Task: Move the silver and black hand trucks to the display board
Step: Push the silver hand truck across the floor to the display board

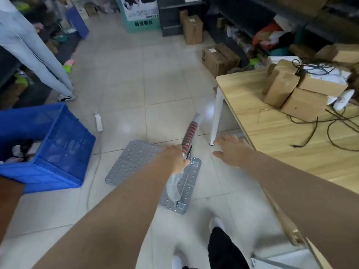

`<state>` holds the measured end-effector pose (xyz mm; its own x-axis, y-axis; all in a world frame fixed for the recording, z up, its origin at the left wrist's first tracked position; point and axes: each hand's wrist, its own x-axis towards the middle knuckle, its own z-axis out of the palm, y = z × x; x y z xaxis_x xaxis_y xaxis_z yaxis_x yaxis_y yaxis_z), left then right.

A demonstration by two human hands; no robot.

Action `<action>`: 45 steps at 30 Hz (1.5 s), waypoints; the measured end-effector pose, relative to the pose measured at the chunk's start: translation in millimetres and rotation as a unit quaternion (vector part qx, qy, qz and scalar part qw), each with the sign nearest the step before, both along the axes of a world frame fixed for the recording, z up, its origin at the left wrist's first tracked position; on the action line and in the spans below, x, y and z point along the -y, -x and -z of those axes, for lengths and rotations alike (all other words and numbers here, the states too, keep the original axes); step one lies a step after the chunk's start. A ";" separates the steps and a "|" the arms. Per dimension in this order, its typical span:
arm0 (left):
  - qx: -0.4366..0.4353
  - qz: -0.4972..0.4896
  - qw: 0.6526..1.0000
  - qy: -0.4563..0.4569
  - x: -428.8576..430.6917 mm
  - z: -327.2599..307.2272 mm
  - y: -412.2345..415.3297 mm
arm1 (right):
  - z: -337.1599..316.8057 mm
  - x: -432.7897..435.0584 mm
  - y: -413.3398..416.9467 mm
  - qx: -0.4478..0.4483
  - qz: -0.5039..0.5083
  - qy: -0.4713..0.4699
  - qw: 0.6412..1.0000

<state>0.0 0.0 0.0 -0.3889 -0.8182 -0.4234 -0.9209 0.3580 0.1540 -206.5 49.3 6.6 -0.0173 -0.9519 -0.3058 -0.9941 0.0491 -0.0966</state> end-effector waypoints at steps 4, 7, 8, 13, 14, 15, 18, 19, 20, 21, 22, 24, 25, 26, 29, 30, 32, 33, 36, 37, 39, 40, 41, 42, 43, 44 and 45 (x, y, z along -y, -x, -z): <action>-0.003 -0.043 0.999 -0.004 8.9 10.7 15.7 | 6.4 26.0 8.8 0.007 -0.031 -0.008 0.999; 0.008 -0.069 0.997 -0.021 15.8 23.4 33.1 | 14.8 48.5 19.9 0.007 -0.059 -0.023 0.998; 0.012 -0.078 0.997 -0.020 18.7 26.8 38.8 | 15.5 55.8 24.1 0.004 -0.066 -0.024 0.998; -0.003 -0.155 0.988 -0.021 33.3 48.9 61.1 | 28.0 90.9 40.6 0.013 -0.103 -0.025 0.994; -0.005 -0.170 0.985 -0.023 34.5 52.4 63.0 | 31.1 95.7 41.8 0.016 -0.111 -0.031 0.993; -0.006 -0.181 0.983 -0.022 35.5 55.4 63.8 | 34.4 100.0 41.8 0.019 -0.120 -0.036 0.992; -0.008 -0.192 0.981 -0.016 35.9 59.7 63.0 | 43.5 108.8 37.5 0.027 -0.147 -0.046 0.988; -0.015 -0.193 0.981 -0.018 35.2 59.8 61.4 | 45.7 110.8 34.1 0.033 -0.153 -0.044 0.987; -0.022 -0.193 0.981 -0.022 33.9 58.7 58.8 | 47.0 112.2 30.0 0.039 -0.157 -0.040 0.986; -0.028 -0.194 0.980 -0.022 32.2 58.0 55.5 | 48.5 113.4 25.4 0.043 -0.162 -0.033 0.985; -0.032 -0.195 0.980 -0.019 29.5 57.0 51.3 | 49.6 114.6 19.9 0.044 -0.169 -0.025 0.984; -0.033 -0.193 0.981 -0.007 20.9 56.2 41.3 | 51.5 115.8 8.2 0.041 -0.186 -0.005 0.982; -0.031 -0.194 0.981 -0.002 15.0 56.8 35.2 | 52.3 115.4 1.5 0.042 -0.194 0.005 0.980; -0.027 -0.193 0.981 0.003 8.2 57.4 28.4 | 53.0 113.9 -5.3 0.043 -0.202 0.012 0.978; -0.019 -0.184 0.983 0.018 -12.6 59.5 2.8 | 58.0 103.9 -26.5 0.042 -0.234 0.025 0.971; -0.019 -0.182 0.983 0.021 -19.9 60.2 -7.0 | 60.8 98.4 -34.1 0.038 -0.246 0.028 0.968; -0.020 -0.184 0.982 0.022 -35.8 61.2 -26.7 | 66.3 85.1 -50.2 0.035 -0.264 0.026 0.963; -0.021 -0.188 0.982 0.020 -44.2 61.5 -37.1 | 69.0 77.3 -58.8 0.039 -0.269 0.022 0.962; -0.014 -0.193 0.981 0.025 -72.9 65.3 -68.7 | 76.9 51.0 -83.0 0.054 -0.274 0.025 0.960; -0.009 -0.196 0.980 0.027 -83.4 67.9 -78.3 | 79.4 41.9 -91.0 0.053 -0.276 0.027 0.959; 0.004 -0.210 0.977 0.032 -104.6 75.6 -94.3 | 84.5 23.5 -107.8 0.043 -0.277 0.016 0.960; 0.011 -0.223 0.974 0.035 -114.9 79.3 -100.9 | 87.0 14.4 -116.6 0.039 -0.275 0.008 0.961; 0.018 -0.236 0.971 0.037 -123.8 82.4 -107.0 | 89.3 5.4 -125.4 0.037 -0.273 0.001 0.961; 0.024 -0.248 0.968 0.037 -131.4 85.3 -113.1 | 91.2 -3.1 -133.9 0.037 -0.270 -0.004 0.962; 0.032 -0.255 0.966 0.036 -137.9 87.9 -119.7 | 93.1 -11.6 -142.1 0.040 -0.268 -0.006 0.962; 0.041 -0.258 0.965 0.037 -143.6 90.2 -126.9 | 95.1 -19.9 -149.8 0.043 -0.267 -0.006 0.963; 0.051 -0.257 0.964 0.041 -148.5 92.2 -134.6 | 97.2 -27.9 -157.4 0.046 -0.265 -0.004 0.963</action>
